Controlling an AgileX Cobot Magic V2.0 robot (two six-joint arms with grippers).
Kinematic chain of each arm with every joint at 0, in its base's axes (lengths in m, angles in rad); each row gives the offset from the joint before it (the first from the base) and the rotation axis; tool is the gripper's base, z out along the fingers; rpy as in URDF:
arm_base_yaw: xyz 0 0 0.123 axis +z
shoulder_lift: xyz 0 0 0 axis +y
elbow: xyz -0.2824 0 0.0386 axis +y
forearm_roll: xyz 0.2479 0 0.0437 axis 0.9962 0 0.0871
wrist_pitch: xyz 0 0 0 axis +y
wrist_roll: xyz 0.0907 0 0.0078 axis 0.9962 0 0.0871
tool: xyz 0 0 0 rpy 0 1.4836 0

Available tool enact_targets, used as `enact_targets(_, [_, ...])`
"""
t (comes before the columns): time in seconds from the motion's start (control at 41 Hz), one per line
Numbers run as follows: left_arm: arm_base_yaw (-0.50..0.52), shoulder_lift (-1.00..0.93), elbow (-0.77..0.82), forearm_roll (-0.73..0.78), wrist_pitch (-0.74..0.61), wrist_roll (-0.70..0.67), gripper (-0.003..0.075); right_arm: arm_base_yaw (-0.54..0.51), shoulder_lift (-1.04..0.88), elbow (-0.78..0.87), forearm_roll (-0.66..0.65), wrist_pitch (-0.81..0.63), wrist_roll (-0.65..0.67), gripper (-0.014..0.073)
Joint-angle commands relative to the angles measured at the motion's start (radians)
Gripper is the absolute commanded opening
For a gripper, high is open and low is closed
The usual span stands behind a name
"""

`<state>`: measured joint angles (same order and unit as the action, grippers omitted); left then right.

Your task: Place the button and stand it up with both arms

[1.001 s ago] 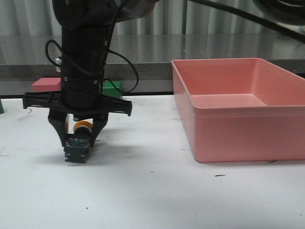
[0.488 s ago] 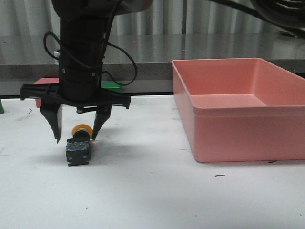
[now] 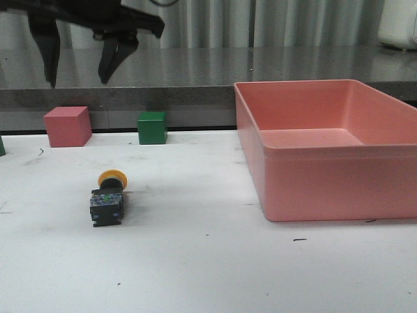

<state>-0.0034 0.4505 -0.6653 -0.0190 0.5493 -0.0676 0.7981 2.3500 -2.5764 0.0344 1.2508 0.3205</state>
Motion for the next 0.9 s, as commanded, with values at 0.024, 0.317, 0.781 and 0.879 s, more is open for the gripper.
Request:
enact_targets(0.024, [-0.008,0.013,-0.03,0.0,-0.076,0.0,0.0618,-0.009,-0.166,0.008,-0.002,0.091,-0.105,0.0474])
enact_targets(0.317, [-0.008,0.013,-0.03,0.0,-0.076,0.0,0.0618,-0.009,-0.455,0.302,-0.016,0.088,-0.273,0.0474])
enact_targets(0.781, [-0.008,0.013,-0.03,0.0,-0.076,0.0,0.0618,-0.09,-0.994,1.04,0.009,-0.283,-0.357,0.0467])
enact_targets(0.879, [-0.008,0.013,-0.03,0.0,-0.076,0.0,0.0618,-0.09,-1.129,1.231,0.009,-0.413,-0.359,0.0467])
